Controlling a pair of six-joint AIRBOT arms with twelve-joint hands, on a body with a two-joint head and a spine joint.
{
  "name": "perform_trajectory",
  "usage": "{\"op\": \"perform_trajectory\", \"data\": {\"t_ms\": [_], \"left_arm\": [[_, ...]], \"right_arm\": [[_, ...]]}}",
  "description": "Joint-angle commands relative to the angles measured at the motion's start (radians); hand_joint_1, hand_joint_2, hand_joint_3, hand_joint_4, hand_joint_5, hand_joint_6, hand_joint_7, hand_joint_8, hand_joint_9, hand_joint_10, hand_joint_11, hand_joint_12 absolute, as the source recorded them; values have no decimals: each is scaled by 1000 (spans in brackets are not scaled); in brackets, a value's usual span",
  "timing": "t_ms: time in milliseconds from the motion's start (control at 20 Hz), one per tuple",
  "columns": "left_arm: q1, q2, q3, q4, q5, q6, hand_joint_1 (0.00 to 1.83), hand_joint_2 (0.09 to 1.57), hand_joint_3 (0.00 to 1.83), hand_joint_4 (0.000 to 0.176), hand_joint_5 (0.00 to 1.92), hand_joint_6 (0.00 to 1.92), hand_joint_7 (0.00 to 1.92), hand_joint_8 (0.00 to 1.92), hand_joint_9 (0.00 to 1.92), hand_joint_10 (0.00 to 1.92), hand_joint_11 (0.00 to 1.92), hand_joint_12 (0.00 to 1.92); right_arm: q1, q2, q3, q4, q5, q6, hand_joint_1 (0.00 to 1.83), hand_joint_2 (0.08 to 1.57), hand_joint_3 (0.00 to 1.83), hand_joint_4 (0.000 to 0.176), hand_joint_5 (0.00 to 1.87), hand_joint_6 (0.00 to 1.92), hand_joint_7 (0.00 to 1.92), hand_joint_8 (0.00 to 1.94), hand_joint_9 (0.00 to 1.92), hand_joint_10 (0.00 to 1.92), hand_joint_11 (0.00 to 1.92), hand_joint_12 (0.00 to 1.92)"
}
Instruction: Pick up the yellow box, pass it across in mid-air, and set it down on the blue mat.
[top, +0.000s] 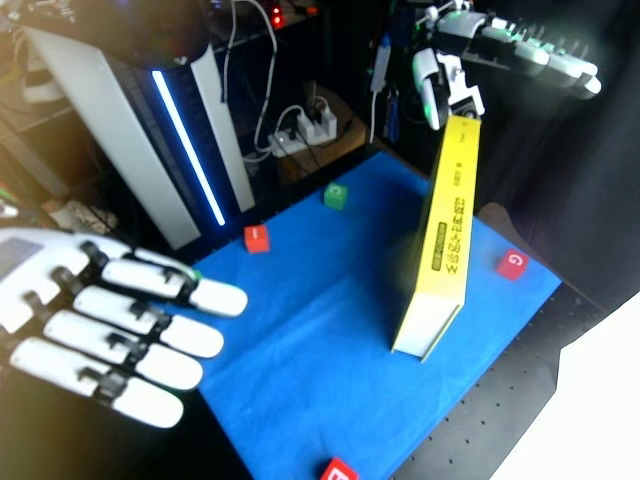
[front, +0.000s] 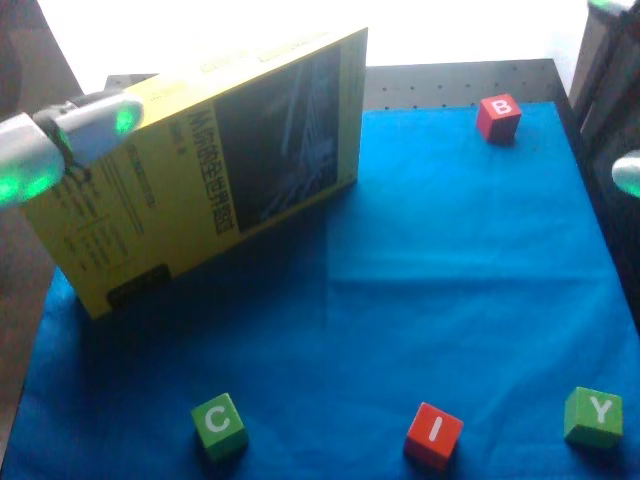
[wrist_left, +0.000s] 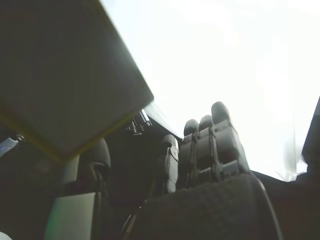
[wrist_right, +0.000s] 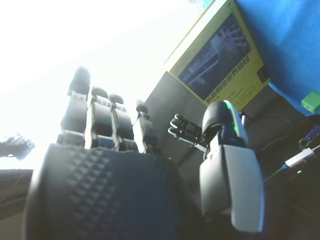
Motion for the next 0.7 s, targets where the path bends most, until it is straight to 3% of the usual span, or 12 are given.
{"op": "perform_trajectory", "data": {"t_ms": [0, 100, 200, 300, 400, 450, 500, 550, 650], "left_arm": [[-3, 8, -7, 10, -137, 2, 441, 1209, 9, 143, 0, 0, 0, 0, 0, 0, 0, 0], [-1, 10, -9, 5, -132, 12, 527, 1180, 0, 91, 0, 0, 0, 0, 0, 0, 0, 0], [5, 4, -9, -13, -114, 23, 485, 1144, 0, 72, 0, 0, 0, 0, 0, 0, 0, 0], [16, -2, -8, -38, -102, 23, 543, 1133, 0, 98, 0, 0, 0, 0, 0, 0, 0, 0], [17, -24, 7, -65, -66, 21, 565, 1118, 0, 147, 0, 0, 0, 0, 0, 0, 0, 0], [17, -31, 13, -70, -47, 19, 569, 1094, 0, 148, 0, 0, 0, 0, 0, 0, 12, 5], [16, -42, 22, -79, -25, 18, 580, 1073, 0, 139, 0, 0, 0, 0, 0, 0, 2, 217], [16, -49, 28, -89, -10, 12, 574, 1041, 0, 168, 0, 0, 0, 0, 0, 0, 0, 302], [16, -72, 51, -112, 26, -16, 582, 1015, 0, 176, 0, 0, 0, 0, 0, 0, 0, 936]], "right_arm": [[15, 3, -1, 8, 122, -2, 175, 1315, 9, 0, 0, 0, 0, 0, 0, 0, 0, 0], [14, 1, -3, 8, 121, -2, 203, 1317, 6, 0, 0, 0, 0, 0, 0, 0, 0, 0], [12, 1, -5, 8, 118, -2, 256, 1317, 2, 0, 0, 0, 0, 0, 0, 0, 0, 0], [12, 1, -7, 8, 118, -2, 283, 1311, 0, 0, 0, 0, 0, 0, 0, 0, 0, 0], [10, -1, -8, 8, 118, -2, 302, 1317, 1, 0, 0, 0, 0, 0, 0, 0, 0, 0], [9, -4, -8, 9, 118, -2, 308, 1323, 3, 0, 0, 0, 0, 0, 0, 0, 0, 0], [9, -5, -8, 9, 118, -2, 295, 1323, 3, 0, 0, 0, 0, 0, 0, 0, 0, 0], [9, -5, -8, 10, 117, -1, 292, 1325, 3, 0, 0, 0, 0, 0, 0, 0, 0, 0], [9, -10, -8, 12, 117, -1, 293, 1333, 6, 0, 0, 0, 0, 0, 0, 0, 0, 0]]}}
